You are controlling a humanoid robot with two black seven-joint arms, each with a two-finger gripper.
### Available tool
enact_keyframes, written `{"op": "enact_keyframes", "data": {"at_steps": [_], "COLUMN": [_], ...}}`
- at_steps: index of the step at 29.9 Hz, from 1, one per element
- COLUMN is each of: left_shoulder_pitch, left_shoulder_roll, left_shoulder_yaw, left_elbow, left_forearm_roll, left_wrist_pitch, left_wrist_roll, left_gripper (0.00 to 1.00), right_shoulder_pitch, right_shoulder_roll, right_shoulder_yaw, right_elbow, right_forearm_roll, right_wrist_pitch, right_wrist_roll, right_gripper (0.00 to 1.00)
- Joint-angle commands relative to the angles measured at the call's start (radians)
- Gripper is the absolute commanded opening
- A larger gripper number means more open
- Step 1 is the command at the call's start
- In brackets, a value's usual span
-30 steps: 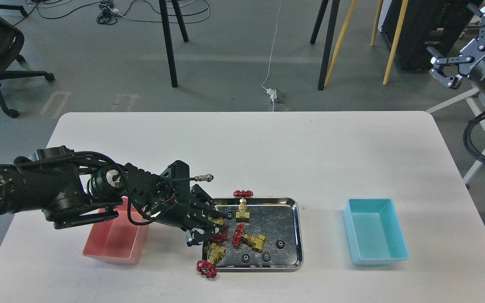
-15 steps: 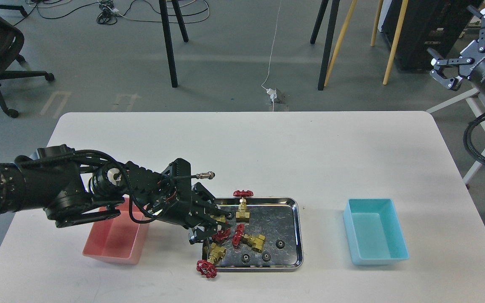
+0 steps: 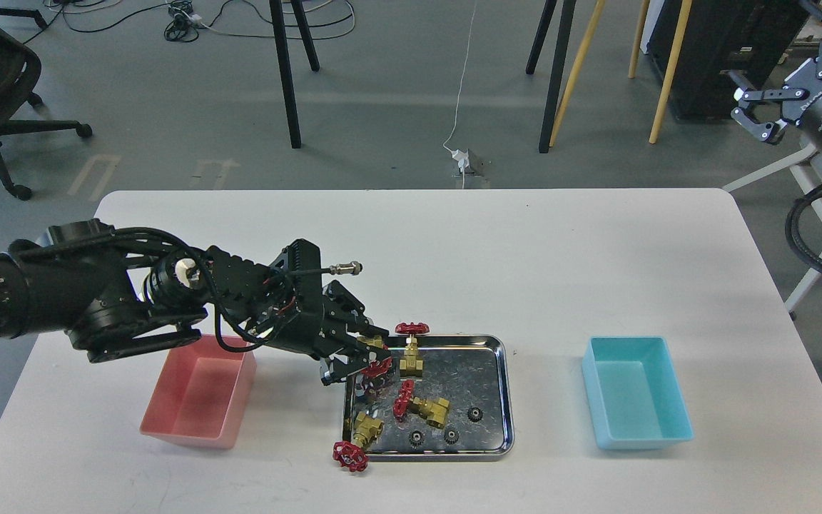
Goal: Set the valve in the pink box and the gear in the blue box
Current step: 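Carry the valve over the pink box and release it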
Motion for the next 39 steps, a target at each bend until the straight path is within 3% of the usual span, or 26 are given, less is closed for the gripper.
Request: {"op": "enact_keyframes", "data": {"at_steps": [1,8,16,20,26,39], "left_shoulder_pitch": [-0.028,-0.097,-0.106,-0.106,-0.086,0.037], "left_shoulder_roll": [0.040,0.177,0.542,0.684,0.738,0.705], "left_shoulder_yaw": [-0.025,-0.078,-0.088,-0.088,-0.082,-0.090], "left_elbow": [-0.015,-0.127,-0.424,-0.512,-0.506,-0.377], "left_forearm_roll": [-0.008,-0.009,-0.009,-0.006,-0.002,0.044], "left_wrist_pitch": [-0.005,-0.066,-0.138,-0.161,-0.161,-0.155], "left_wrist_roll": [0.000,0.000,0.000,0.000,0.000,0.000], "left_gripper": [0.17,0.16,0.16,0.17,0.17,0.17], "right_shoulder_pitch": [0.012,0.108,0.170,0.158,0.136,0.133], "right_shoulder_roll": [0.002,0.066,0.117,0.124,0.127,0.126], "right_shoulder_yaw": [0.034,0.051,0.041,0.036,0.038,0.054], "right_elbow": [0.000,0.000,0.000,0.000,0.002,0.005], "right_forearm_roll": [0.000,0.000,-0.003,-0.003,-0.003,-0.002], "right_wrist_pitch": [0.000,-0.025,-0.050,-0.047,-0.039,-0.035], "right_wrist_roll": [-0.007,-0.007,-0.010,-0.008,-0.008,-0.007], "right_gripper": [0.99,0.99,0.99,0.99,0.99,0.99]}}
